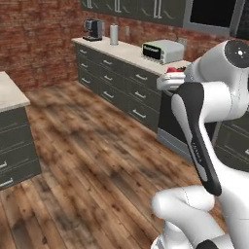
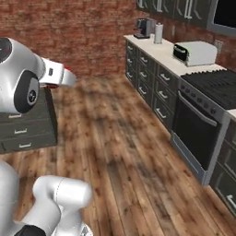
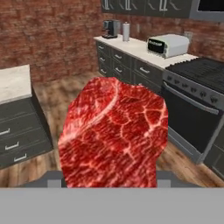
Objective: Take the cheese, steak, and garlic from the fridge and place them on the plate on the dining counter to create an appetizer plate.
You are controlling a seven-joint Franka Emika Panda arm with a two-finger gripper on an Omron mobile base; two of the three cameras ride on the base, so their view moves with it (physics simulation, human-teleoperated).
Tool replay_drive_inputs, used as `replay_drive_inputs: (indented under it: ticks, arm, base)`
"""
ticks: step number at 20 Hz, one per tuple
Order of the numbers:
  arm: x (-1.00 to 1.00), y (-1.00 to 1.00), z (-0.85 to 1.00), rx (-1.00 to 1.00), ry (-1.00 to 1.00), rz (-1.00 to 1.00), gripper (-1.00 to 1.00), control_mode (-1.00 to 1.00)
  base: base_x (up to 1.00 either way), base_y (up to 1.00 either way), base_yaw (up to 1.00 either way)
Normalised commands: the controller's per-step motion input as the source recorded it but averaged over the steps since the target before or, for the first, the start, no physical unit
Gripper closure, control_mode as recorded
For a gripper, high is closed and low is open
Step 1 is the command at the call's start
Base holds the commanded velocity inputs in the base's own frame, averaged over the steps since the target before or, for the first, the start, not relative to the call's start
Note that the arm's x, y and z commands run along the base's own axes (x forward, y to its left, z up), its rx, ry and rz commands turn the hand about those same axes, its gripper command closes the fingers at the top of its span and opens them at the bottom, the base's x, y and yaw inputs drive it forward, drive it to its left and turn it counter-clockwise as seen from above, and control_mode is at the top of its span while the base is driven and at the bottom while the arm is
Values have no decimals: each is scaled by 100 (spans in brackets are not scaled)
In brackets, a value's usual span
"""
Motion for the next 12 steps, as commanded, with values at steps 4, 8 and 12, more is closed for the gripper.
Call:
replay_drive_inputs:
  ticks: [4,8,12]
  arm:
    - [0,0,0,0,0,0,100,100]
    - [0,0,0,0,0,0,100,100]
    - [0,0,0,0,0,0,100,100]
  base:
    - [100,-8,23]
    - [100,-49,16]
    - [100,-53,14]
